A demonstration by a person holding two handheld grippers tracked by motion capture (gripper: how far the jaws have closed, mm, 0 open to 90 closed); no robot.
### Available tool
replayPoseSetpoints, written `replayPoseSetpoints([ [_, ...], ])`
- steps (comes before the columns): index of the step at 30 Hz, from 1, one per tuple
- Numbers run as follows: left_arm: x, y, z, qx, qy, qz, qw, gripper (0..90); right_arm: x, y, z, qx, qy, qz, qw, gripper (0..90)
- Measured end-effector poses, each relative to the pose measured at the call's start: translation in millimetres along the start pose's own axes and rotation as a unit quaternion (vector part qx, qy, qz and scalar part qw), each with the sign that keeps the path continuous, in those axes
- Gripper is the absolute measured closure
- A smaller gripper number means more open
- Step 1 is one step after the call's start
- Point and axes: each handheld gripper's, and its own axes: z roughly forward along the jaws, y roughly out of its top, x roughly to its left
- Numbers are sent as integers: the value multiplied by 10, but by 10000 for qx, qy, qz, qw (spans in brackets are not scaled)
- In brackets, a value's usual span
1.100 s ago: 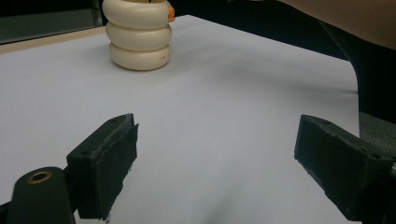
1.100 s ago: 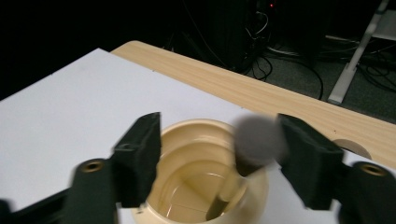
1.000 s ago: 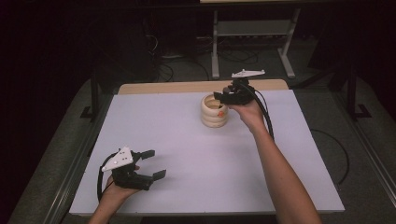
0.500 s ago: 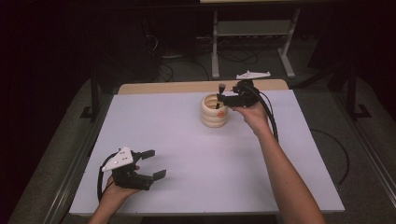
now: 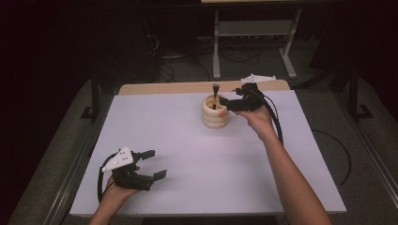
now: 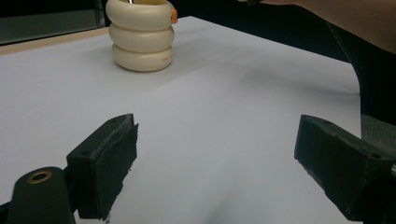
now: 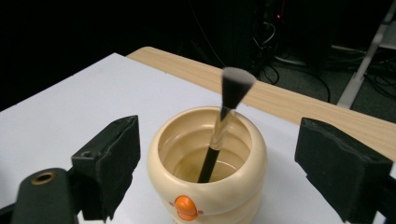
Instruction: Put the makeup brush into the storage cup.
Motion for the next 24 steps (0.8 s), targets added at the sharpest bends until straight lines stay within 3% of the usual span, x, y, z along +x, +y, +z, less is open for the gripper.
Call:
replayPoseSetpoints([
  [18, 20, -10, -22, -11, 11, 20, 10000, 125, 45, -135, -329, -311, 157, -172, 9992, 117],
  [24, 6, -10, -18, -18, 10, -19, 10000, 125, 52, -254, -458, -404, 174, -210, 9988, 102],
])
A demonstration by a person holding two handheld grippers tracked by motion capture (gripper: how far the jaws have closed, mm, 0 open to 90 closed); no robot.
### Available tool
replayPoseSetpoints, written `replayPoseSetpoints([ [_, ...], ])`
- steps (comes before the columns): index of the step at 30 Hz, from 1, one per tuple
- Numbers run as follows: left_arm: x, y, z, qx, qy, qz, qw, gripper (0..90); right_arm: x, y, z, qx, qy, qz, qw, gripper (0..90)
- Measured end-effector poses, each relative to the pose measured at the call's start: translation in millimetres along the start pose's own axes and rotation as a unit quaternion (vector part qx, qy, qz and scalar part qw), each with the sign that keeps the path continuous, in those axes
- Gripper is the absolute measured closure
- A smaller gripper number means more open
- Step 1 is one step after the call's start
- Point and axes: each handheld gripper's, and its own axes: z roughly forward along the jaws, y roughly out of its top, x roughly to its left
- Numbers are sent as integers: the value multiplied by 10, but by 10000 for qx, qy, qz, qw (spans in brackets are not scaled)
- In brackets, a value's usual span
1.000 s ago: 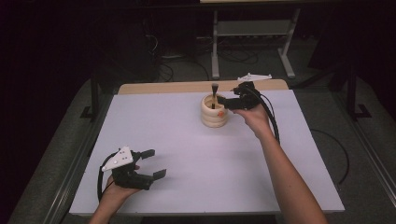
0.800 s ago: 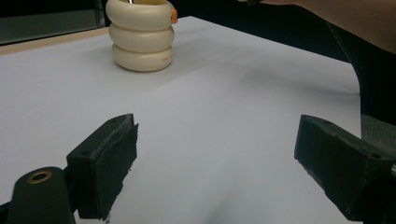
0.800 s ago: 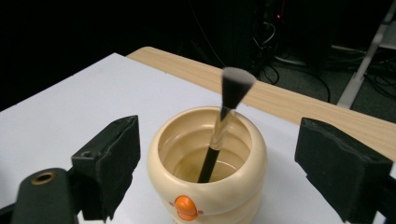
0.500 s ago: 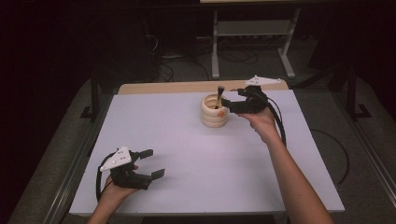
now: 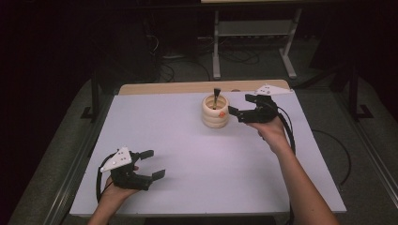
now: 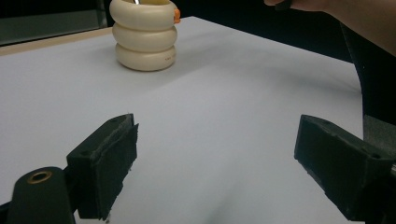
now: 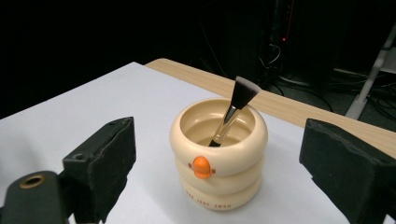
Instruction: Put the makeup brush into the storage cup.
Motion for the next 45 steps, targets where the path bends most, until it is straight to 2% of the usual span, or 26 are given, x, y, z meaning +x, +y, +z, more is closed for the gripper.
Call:
replayPoseSetpoints([
  [14, 6, -4, -7, 54, 13, 8, 10000, 125, 80, -296, -260, -80, 12, -127, 9999, 78],
  [17, 5, -1, -11, 39, 26, 37, 10000, 125, 94, -337, -287, 6, -3, -151, 9999, 69],
  [28, 16, -4, -16, 71, 39, 54, 10000, 126, 185, -478, -468, -54, 27, -225, 9997, 65],
  [32, 10, -9, -10, 85, 36, 40, 9999, 125, 208, -537, -533, 26, 24, -202, 9998, 58],
  [34, 10, -8, -10, 91, 32, 50, 9999, 125, 218, -571, -576, -55, 41, -216, 9997, 58],
  [45, 21, -13, -20, 82, 53, 63, 9999, 125, 270, -773, -776, 29, 2, -133, 9999, 55],
])
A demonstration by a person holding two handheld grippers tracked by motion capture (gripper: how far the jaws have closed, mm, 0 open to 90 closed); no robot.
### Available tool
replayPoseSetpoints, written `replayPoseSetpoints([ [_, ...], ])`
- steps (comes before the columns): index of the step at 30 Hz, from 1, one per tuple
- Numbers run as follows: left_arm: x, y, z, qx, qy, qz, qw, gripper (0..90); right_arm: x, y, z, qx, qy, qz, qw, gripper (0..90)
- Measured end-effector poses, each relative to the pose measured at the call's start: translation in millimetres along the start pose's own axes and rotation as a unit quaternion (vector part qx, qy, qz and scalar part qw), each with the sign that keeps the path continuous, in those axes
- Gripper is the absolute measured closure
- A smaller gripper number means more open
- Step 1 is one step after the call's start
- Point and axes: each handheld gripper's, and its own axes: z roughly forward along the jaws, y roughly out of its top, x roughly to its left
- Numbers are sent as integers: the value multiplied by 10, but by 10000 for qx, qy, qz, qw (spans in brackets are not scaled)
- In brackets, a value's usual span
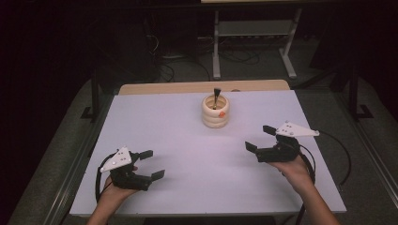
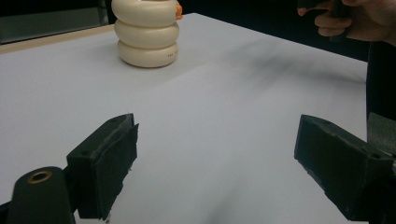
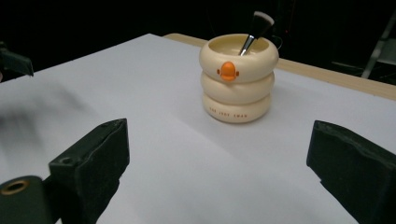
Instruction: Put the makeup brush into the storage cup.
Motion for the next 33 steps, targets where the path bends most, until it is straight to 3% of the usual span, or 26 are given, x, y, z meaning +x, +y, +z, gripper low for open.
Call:
replayPoseSetpoints([
  [15, 8, 2, -6, 0, 17, -13, 10000, 125, 15, -280, -271, -71, -65, 17, 10000, 54],
  [33, -3, -2, 3, 35, -6, -8, 10000, 125, -26, -577, -454, 281, -324, 59, 9991, 54],
])
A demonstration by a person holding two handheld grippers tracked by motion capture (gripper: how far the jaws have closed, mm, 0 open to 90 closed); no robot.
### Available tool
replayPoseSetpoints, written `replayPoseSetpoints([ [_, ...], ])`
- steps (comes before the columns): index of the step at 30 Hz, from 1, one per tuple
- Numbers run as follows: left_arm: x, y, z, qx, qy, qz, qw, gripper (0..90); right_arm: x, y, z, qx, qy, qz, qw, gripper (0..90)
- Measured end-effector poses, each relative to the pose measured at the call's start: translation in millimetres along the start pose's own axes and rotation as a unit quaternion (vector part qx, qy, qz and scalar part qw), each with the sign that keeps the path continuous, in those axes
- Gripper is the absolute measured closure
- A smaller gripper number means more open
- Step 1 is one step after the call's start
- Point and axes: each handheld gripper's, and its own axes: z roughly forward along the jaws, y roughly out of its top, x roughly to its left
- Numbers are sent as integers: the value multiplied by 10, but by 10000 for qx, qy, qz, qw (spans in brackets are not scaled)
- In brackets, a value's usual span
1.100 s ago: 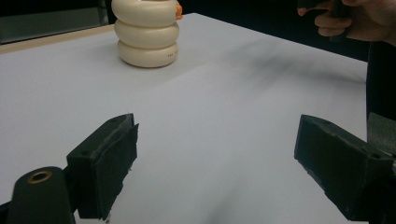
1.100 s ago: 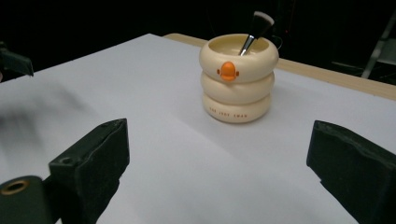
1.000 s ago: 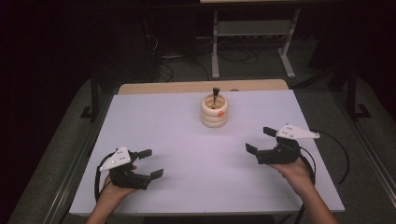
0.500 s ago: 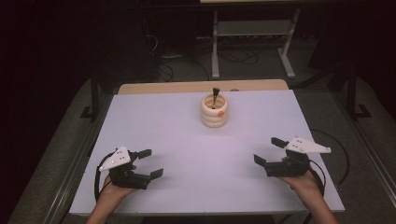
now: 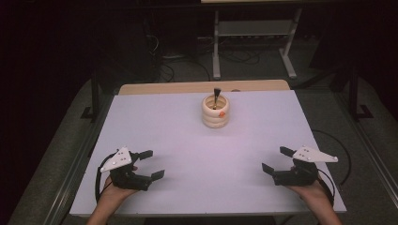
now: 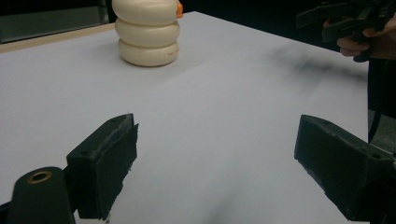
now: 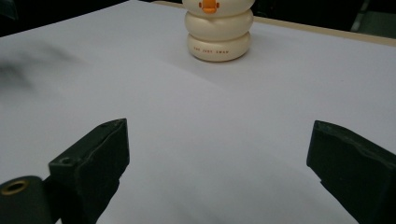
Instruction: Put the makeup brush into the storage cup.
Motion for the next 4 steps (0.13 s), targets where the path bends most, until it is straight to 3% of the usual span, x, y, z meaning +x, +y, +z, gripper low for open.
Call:
replayPoseSetpoints([
  [4, 11, -6, 11, 40, -5, 32, 10000, 125, -8, 4, -5, -24, 0, -14, 10000, 52],
])
